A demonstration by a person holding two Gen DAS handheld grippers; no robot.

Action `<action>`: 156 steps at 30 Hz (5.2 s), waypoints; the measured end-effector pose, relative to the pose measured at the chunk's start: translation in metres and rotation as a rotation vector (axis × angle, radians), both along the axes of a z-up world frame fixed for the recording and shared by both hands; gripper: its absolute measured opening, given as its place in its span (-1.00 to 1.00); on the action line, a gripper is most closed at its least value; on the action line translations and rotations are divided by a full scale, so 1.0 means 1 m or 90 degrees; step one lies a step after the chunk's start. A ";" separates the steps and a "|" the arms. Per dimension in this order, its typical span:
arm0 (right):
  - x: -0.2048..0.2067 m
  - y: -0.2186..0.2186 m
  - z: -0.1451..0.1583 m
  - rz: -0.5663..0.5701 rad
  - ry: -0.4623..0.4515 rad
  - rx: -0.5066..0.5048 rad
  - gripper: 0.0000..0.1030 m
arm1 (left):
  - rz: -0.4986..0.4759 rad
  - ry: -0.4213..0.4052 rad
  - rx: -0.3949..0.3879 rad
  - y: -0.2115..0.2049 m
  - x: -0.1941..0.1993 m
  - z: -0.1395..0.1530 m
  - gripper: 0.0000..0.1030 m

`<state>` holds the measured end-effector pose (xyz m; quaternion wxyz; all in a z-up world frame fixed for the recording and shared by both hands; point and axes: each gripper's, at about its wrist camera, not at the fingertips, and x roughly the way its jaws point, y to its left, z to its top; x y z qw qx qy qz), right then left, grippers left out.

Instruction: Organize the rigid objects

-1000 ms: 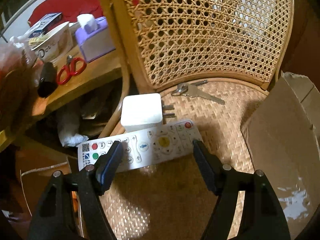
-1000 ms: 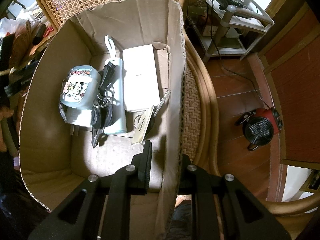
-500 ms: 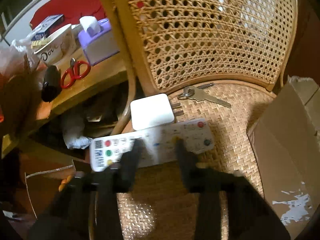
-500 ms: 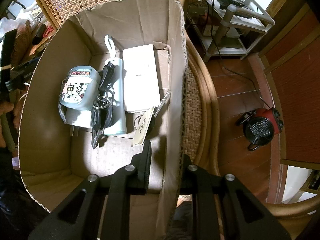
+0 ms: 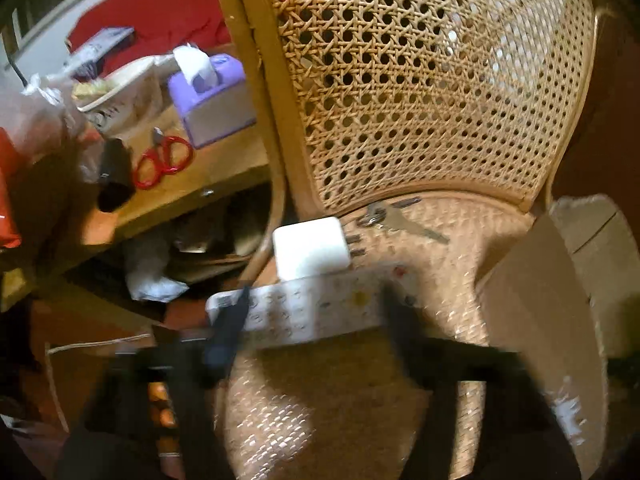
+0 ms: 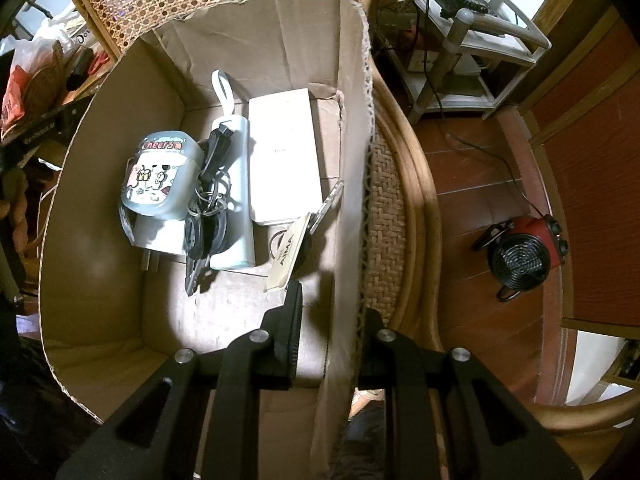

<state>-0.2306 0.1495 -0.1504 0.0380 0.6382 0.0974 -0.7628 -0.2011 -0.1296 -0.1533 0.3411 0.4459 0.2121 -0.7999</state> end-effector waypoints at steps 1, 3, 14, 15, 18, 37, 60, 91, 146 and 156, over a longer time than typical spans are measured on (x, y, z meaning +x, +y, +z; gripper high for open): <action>0.001 0.000 0.000 0.002 0.000 0.000 -0.57 | 0.006 0.006 0.001 -0.004 -0.003 -0.001 0.43; 0.001 0.000 0.000 0.003 0.001 0.003 -0.57 | 0.010 0.005 0.011 -0.009 -0.011 -0.006 0.43; 0.003 -0.003 0.000 0.011 -0.001 -0.001 -0.56 | 0.035 -0.050 0.049 -0.024 -0.036 -0.050 0.43; 0.002 -0.003 0.000 0.012 -0.001 -0.001 -0.56 | 0.030 -0.051 0.057 -0.022 -0.035 -0.052 0.42; 0.002 -0.002 0.001 0.020 0.001 0.001 -0.56 | 0.031 -0.052 0.041 -0.010 -0.028 -0.051 0.42; 0.005 -0.004 0.002 0.042 -0.001 -0.011 -0.56 | -0.005 0.014 0.027 0.075 0.033 -0.006 0.42; 0.012 -0.004 0.005 0.069 0.004 -0.017 -0.56 | -0.022 -0.081 -0.068 0.105 0.010 -0.026 0.44; 0.015 -0.007 0.007 0.109 0.006 -0.022 -0.45 | -0.510 -0.300 -0.001 0.081 -0.036 -0.013 0.72; 0.017 -0.008 0.016 0.229 0.023 -0.010 -0.45 | -0.048 -0.043 -0.051 0.084 -0.006 0.052 -0.25; 0.017 -0.007 0.016 0.243 0.025 -0.009 -0.44 | -0.036 0.037 -0.083 0.122 -0.016 0.099 -0.25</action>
